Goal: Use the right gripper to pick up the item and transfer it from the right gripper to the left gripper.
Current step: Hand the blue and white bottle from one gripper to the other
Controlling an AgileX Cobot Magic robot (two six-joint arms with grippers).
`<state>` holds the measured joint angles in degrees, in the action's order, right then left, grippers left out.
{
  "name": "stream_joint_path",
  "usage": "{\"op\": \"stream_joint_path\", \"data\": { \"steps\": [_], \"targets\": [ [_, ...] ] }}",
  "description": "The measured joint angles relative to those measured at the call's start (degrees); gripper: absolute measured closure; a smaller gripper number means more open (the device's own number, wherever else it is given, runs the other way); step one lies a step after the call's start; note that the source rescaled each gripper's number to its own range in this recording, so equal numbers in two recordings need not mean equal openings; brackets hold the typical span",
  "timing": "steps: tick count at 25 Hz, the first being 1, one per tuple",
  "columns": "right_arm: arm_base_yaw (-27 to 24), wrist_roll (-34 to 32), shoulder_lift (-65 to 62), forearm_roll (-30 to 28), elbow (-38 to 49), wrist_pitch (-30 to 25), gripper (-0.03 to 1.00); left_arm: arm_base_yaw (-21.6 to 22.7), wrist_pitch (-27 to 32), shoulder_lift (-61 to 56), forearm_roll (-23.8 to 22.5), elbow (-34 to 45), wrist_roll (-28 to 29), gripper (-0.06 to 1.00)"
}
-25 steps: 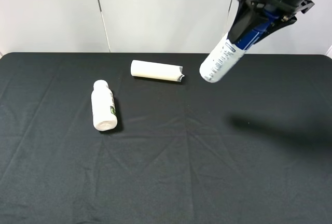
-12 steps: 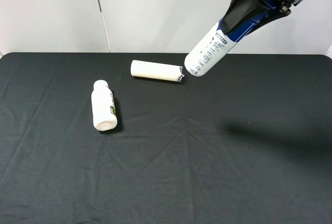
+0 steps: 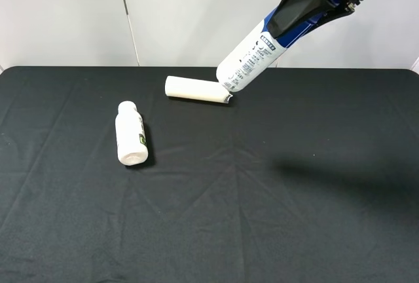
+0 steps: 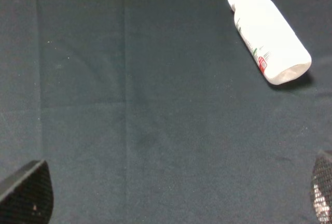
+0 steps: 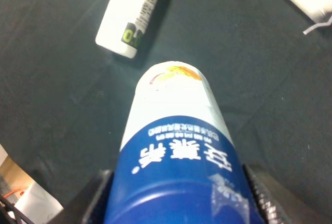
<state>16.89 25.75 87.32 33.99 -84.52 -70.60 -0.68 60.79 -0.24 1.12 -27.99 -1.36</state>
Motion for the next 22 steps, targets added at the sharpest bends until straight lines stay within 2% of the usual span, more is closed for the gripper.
{"op": "stream_joint_path", "data": {
  "steps": [11,17,22],
  "targets": [
    [0.27,7.96,0.00,4.73,0.00,0.12,0.96,0.00,0.00,0.00,0.00,0.00,0.00,-0.04],
    [6.02,11.12,0.00,4.83,0.00,0.17,0.96,0.00,-0.62,0.00,0.06,-0.06,-0.26,-0.04],
    [9.85,11.36,0.00,4.27,0.00,0.04,0.96,0.00,-1.25,0.00,1.78,-1.19,-3.27,-0.04]
  ]
}}
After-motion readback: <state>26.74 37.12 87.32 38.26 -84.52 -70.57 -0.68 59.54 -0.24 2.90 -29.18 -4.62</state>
